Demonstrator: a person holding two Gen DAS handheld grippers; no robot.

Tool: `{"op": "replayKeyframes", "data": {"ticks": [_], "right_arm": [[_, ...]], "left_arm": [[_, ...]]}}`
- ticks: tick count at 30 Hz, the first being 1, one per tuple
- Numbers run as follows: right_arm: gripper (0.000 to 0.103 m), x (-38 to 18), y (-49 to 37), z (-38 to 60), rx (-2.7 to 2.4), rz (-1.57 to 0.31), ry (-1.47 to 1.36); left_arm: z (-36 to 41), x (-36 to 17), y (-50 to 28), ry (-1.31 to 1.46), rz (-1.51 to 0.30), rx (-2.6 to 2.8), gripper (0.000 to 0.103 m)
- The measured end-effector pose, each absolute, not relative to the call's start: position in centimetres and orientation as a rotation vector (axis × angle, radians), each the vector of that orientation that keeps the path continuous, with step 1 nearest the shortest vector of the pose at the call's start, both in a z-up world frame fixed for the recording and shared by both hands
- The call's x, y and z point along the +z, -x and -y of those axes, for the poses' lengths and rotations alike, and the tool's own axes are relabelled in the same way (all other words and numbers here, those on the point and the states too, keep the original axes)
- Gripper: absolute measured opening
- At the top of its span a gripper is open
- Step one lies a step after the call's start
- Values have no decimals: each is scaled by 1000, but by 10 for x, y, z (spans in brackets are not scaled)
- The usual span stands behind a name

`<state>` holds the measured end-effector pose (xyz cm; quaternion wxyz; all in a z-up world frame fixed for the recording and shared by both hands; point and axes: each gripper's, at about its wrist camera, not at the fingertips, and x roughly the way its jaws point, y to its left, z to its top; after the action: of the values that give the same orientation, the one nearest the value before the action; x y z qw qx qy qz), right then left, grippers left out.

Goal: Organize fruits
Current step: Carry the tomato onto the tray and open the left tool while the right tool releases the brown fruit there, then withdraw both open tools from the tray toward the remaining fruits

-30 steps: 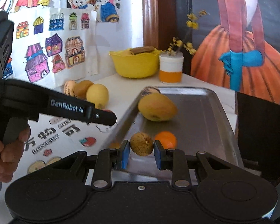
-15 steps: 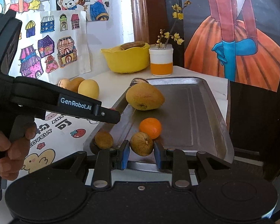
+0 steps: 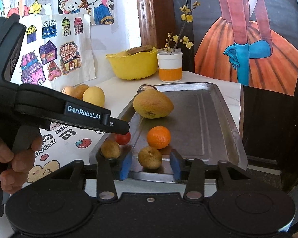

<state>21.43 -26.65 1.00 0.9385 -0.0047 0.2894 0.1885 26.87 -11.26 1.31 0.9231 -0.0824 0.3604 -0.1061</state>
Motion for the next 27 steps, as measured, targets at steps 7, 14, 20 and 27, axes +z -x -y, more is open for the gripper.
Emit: {"op": "replayKeyframes", "data": {"ticks": [7,14,20,27], "right_arm": [[77,20,-202,270,377,-566,-6],[102,36,-185,270,369,-549,-15],[102,43,-168,260,379,-564,9],[102,45,-145,236,431,-601,81]], "left_arm": [[107,29,-252,180,-666,-209,81],[94,46,-224,160,-609,-180,102],[69,49,-196,156,-602,-134,102],[28,38,-168,149,-643,-60,102]]}}
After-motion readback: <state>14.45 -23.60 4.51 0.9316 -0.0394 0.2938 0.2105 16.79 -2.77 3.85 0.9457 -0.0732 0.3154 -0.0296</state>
